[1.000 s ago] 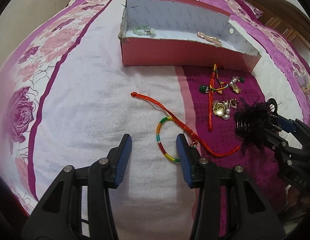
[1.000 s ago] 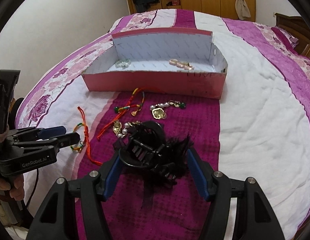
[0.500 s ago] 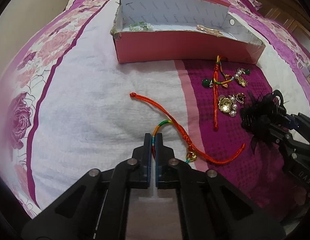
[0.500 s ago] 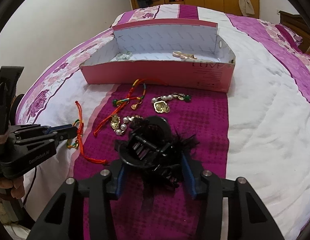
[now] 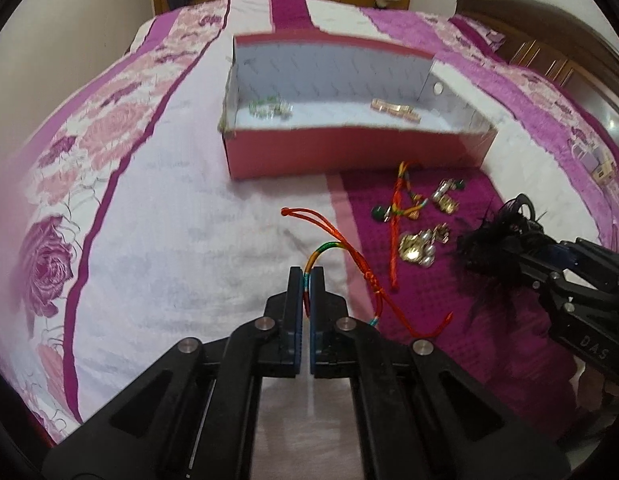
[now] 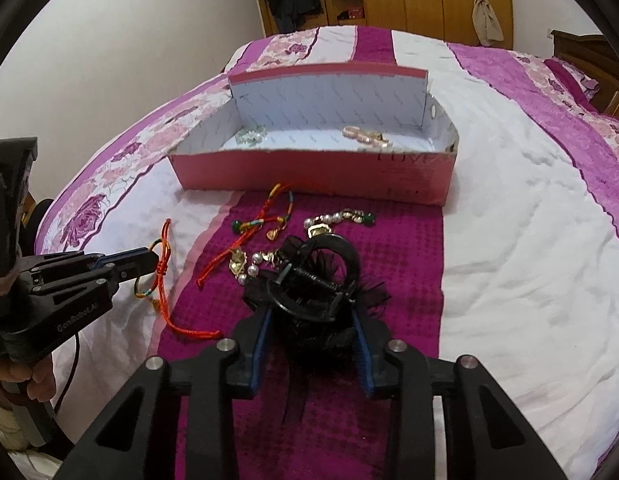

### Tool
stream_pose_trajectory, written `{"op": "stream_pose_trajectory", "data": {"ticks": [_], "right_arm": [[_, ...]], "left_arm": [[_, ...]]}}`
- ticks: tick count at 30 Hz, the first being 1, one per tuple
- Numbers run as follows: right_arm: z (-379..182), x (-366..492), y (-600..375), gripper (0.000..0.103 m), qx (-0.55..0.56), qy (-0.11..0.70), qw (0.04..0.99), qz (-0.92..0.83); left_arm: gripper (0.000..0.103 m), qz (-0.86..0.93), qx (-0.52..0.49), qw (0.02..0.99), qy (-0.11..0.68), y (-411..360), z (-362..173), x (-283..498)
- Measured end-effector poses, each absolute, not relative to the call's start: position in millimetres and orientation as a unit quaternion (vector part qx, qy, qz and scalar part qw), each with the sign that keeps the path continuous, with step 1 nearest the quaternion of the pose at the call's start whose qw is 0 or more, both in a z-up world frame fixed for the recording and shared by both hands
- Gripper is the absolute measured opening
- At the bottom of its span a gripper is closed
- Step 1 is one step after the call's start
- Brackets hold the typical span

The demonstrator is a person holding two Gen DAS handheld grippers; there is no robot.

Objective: Organize jewelry
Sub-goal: 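Grasp the rainbow string bracelet with the left tool while the right tool grasps the black feathered clip, then lower both held items into the pink box and open both tools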

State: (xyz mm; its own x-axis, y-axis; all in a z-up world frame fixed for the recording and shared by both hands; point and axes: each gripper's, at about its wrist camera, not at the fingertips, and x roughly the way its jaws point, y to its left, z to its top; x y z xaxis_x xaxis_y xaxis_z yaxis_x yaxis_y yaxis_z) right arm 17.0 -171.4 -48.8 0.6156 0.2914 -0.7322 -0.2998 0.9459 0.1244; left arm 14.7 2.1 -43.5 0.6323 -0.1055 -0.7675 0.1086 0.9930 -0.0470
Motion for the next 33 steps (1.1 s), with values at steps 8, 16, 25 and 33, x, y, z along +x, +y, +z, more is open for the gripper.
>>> {"op": "stream_pose_trajectory", "data": {"ticks": [8, 16, 25, 33], "right_arm": [[-29.8, 11.3, -173.9, 0.038, -0.003, 0.361, 0.918, 0.165], [-9.7, 6.7, -176.0, 0.038, 0.000, 0.307, 0.938, 0.161], [9.4, 15.9, -177.3, 0.038, 0.012, 0.253, 0.956, 0.151], [24.5, 30.3, -171.4, 0.038, 0.009, 0.211, 0.966, 0.148]], "left_arm": [[0.000, -0.069, -0.009, 0.929, 0.364, 2.6, -20.5, 6.2], [0.000, -0.070, -0.017, 0.951, 0.299, 2.7, 1.0, 4.6], [0.000, -0.063, -0.023, 0.968, 0.241, 0.2, 17.6, 13.1], [0.000, -0.055, -0.024, 0.976, 0.207, -5.0, 28.9, 28.9]]}}
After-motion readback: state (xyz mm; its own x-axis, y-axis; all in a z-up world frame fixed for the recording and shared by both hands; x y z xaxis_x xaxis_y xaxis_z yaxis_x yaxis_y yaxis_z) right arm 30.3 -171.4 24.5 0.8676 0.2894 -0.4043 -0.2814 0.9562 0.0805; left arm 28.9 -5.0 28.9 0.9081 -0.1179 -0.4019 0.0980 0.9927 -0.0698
